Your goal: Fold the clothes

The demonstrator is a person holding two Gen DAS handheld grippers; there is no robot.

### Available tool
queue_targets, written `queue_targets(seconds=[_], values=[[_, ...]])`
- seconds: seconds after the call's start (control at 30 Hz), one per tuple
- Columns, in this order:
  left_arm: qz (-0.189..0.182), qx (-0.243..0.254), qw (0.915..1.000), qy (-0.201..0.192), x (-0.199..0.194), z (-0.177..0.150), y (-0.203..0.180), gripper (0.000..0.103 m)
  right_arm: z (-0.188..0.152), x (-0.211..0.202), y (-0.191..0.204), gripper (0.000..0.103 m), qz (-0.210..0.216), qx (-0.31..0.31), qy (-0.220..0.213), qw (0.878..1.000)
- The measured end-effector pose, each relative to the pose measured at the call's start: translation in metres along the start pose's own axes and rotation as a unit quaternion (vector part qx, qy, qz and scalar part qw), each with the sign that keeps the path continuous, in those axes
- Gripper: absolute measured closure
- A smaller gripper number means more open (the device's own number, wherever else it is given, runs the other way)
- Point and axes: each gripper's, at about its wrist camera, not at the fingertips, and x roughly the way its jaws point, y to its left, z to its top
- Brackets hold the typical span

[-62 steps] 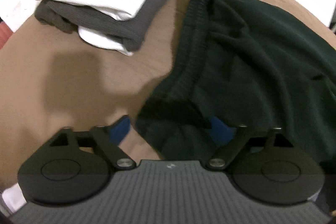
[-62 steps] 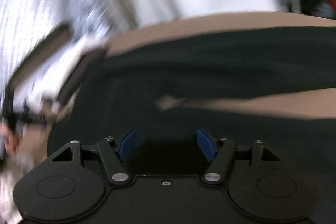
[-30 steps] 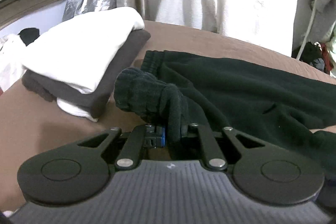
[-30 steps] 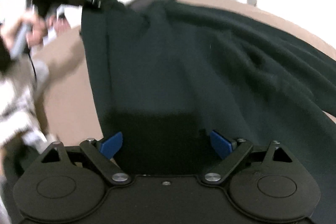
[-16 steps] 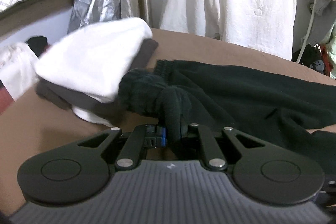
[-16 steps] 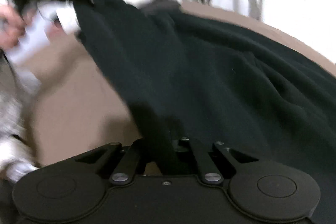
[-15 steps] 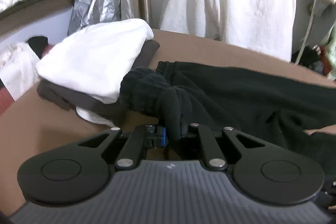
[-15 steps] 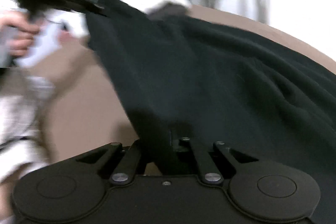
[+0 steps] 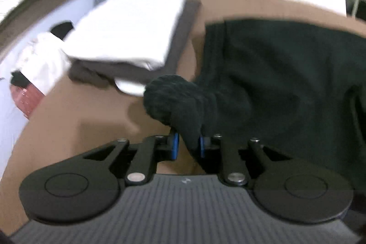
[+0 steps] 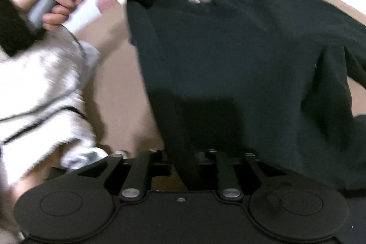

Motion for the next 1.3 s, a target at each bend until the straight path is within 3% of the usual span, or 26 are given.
queue_targets(seconds=[0.13,0.27,0.37,0.4,0.43,0.53,0.6,0.7,0.83,0.97,1.03,1.13,1.23,1.3], values=[[0.022,0.018,0.9992,-0.028,-0.020,-0.001,-0.001,0.081,-0.003,-0.015,-0.009,0.068,0.045,0.054,-0.024,0.997],[0.041,0.011,0.9991,0.006,-0.005,-0.002,0.007,0.076,-0.004,-0.004,-0.009,0.071,0.062,0.070,-0.009,0.996],[0.151,-0.001,0.9885,-0.005,-0.010,0.004,0.016,0.072,0.001,-0.004,0.000,0.072,0.065,0.039,0.008,0.997],[0.191,-0.006,0.9814,-0.018,-0.014,0.006,0.019,0.060,0.002,-0.004,0.002,0.070,0.065,0.029,0.014,0.997],[0.197,-0.022,0.9795,-0.035,-0.020,0.009,0.023,0.044,0.003,-0.005,0.007,0.065,0.060,0.013,0.016,0.998],[0.136,-0.074,0.9861,-0.061,-0.033,0.016,0.029,0.039,0.006,-0.018,0.023,0.062,0.032,-0.041,0.012,0.999],[0.087,-0.069,0.9920,-0.060,-0.031,0.018,0.017,0.039,0.012,-0.042,0.013,0.063,0.049,-0.028,-0.014,0.998],[0.027,-0.034,0.9977,-0.052,-0.027,0.026,-0.019,0.038,0.019,-0.092,-0.010,0.049,0.056,-0.003,-0.076,0.996],[-0.058,0.025,0.9966,-0.053,-0.026,0.049,-0.087,0.032,0.012,-0.167,-0.081,0.042,-0.027,0.103,-0.159,0.982],[-0.135,0.102,0.9837,-0.062,-0.034,0.073,-0.174,0.021,-0.028,-0.226,-0.191,0.041,-0.128,0.266,-0.213,0.932],[-0.144,0.166,0.9728,-0.074,-0.029,0.082,-0.228,0.018,-0.059,-0.249,-0.243,0.040,-0.161,0.345,-0.235,0.894],[-0.126,0.282,0.9487,-0.067,-0.007,0.081,-0.304,0.002,-0.107,-0.276,-0.302,0.040,-0.193,0.443,-0.282,0.829],[-0.084,0.383,0.9170,-0.072,0.019,0.066,-0.373,0.003,-0.141,-0.295,-0.333,0.040,-0.213,0.491,-0.320,0.782],[-0.083,0.405,0.9075,-0.073,0.033,0.062,-0.406,0.003,-0.165,-0.302,-0.340,0.040,-0.227,0.531,-0.343,0.741]])
